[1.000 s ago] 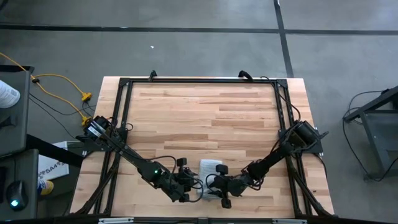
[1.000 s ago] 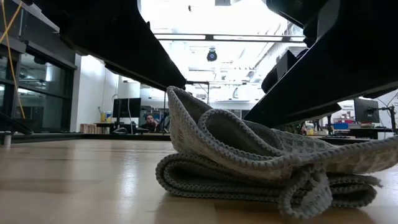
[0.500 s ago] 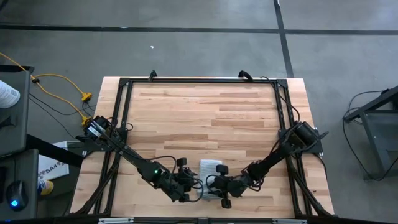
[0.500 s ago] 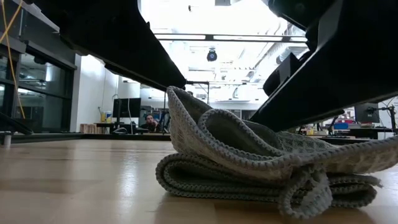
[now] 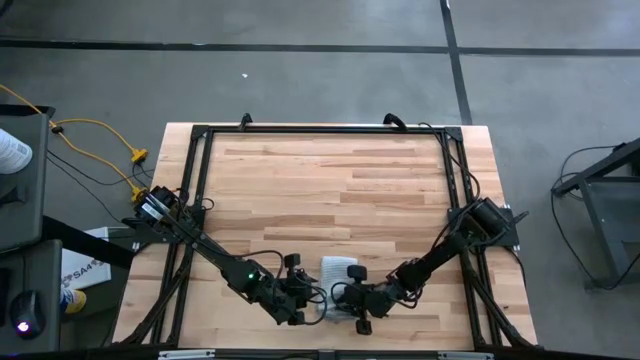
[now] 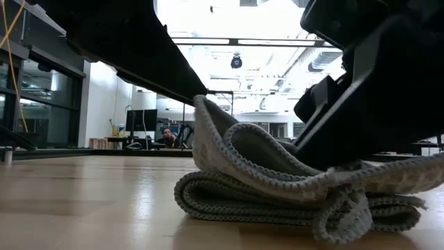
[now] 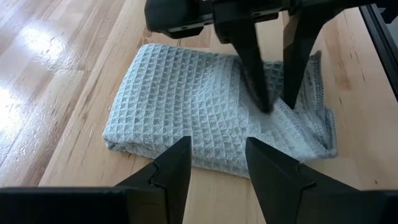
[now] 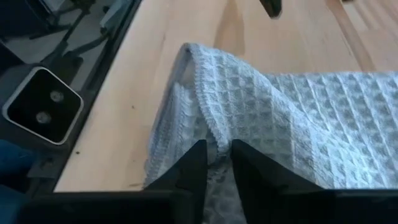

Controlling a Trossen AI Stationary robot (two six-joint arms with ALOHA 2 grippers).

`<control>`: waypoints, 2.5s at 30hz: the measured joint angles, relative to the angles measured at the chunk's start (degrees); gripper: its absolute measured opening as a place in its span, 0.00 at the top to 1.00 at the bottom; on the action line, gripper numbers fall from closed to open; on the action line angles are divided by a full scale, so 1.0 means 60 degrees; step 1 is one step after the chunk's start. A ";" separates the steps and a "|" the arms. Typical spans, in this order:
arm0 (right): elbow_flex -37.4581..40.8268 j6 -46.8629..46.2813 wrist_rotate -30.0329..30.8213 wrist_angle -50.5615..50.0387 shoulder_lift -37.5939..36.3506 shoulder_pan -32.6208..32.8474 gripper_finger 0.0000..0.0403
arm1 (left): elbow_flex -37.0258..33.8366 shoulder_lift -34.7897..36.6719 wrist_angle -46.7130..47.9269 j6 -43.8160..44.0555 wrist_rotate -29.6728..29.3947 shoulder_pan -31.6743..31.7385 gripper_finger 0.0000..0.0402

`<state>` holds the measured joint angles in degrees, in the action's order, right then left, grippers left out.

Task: Fold microfiber towels
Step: Fold the gray towel

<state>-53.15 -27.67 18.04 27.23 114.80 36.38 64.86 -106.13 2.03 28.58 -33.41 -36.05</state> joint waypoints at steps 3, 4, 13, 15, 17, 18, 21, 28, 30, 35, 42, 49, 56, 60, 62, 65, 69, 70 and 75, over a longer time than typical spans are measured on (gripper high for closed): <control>0.0000 0.0086 -0.0002 0.0019 0.0000 0.0000 0.90 | 0.0000 0.0000 0.0007 0.0004 0.0009 0.0000 0.62; 0.0000 0.0090 -0.0006 0.0010 0.0000 0.0000 0.93 | 0.0000 0.0000 0.0010 0.0004 0.0043 0.0000 0.62; 0.0000 0.0126 -0.0012 0.0223 -0.0002 0.0163 0.99 | 0.0000 0.0000 0.0010 0.0011 0.0153 0.0000 0.62; -0.0006 0.0126 0.0013 0.0286 -0.0002 0.0264 0.99 | 0.0000 0.0000 0.0012 0.0011 0.0152 0.0002 0.62; -0.0093 0.0126 0.0020 0.0263 -0.0001 0.0369 0.99 | 0.0000 0.0000 0.0013 0.0011 0.0149 0.0000 0.62; -0.0149 0.0131 0.0024 0.0266 -0.0001 0.0407 0.99 | 0.0000 0.0000 0.0013 0.0011 0.0150 0.0000 0.62; -0.0274 0.0164 0.0030 0.0261 -0.0004 0.0466 0.99 | 0.0000 0.0000 0.0017 0.0015 0.0149 0.0000 0.62; -0.0321 -0.0107 -0.0058 -0.0271 -0.0004 0.0433 0.99 | 0.0000 0.0000 0.0017 0.0036 0.0149 0.0000 0.62; -0.0321 -0.0135 -0.0267 -0.0263 -0.0004 0.0433 0.99 | 0.0000 0.0000 0.0017 0.0036 0.0149 0.0000 0.62; -0.0321 -0.0171 -0.0759 -0.0245 -0.0004 0.0437 0.96 | 0.0000 0.0000 0.0017 0.0036 0.0149 0.0000 0.62; -0.0321 -0.0119 -0.0792 -0.0065 -0.0004 0.0437 0.93 | 0.0000 0.0000 0.0017 0.0040 0.0149 0.0000 0.62; -0.0321 -0.0089 -0.1043 0.0607 -0.0006 0.0437 0.84 | 0.0000 0.0000 0.0023 0.0040 0.0149 0.0000 0.62; -0.0321 0.0118 -0.0955 0.0881 -0.0114 0.0398 0.72 | 0.0000 0.0000 0.0024 0.0040 0.0149 0.0000 0.62; -0.0321 -0.0434 -0.0683 0.0711 -0.0155 0.0163 0.73 | 0.0000 0.0000 0.0032 0.0040 0.0149 0.0000 0.62; -0.0321 -0.0666 -0.0789 0.0508 -0.0188 -0.0004 0.76 | 0.0000 0.0000 0.0032 0.0042 0.0149 0.0000 0.62; -0.0314 -0.0899 -0.1084 0.0041 -0.0187 -0.0245 0.85 | 0.0000 0.0000 0.0035 0.0040 0.0149 0.0000 0.62; -0.0313 -0.0916 -0.1755 -0.0038 -0.0186 -0.0463 0.97 | 0.0000 -0.0001 0.0046 0.0042 0.0155 0.0000 0.62; -0.0313 -0.0921 -0.1835 -0.0038 -0.0186 -0.0500 0.98 | 0.0000 -0.0002 0.0050 0.0042 0.0157 0.0002 0.62; -0.0313 -0.0986 -0.2229 -0.0027 -0.0186 -0.0659 0.99 | 0.0000 -0.0004 0.0050 0.0043 0.0171 0.0003 0.62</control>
<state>-55.02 -33.59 4.67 27.07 113.69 32.42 64.86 -106.15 2.33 28.84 -32.38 -36.04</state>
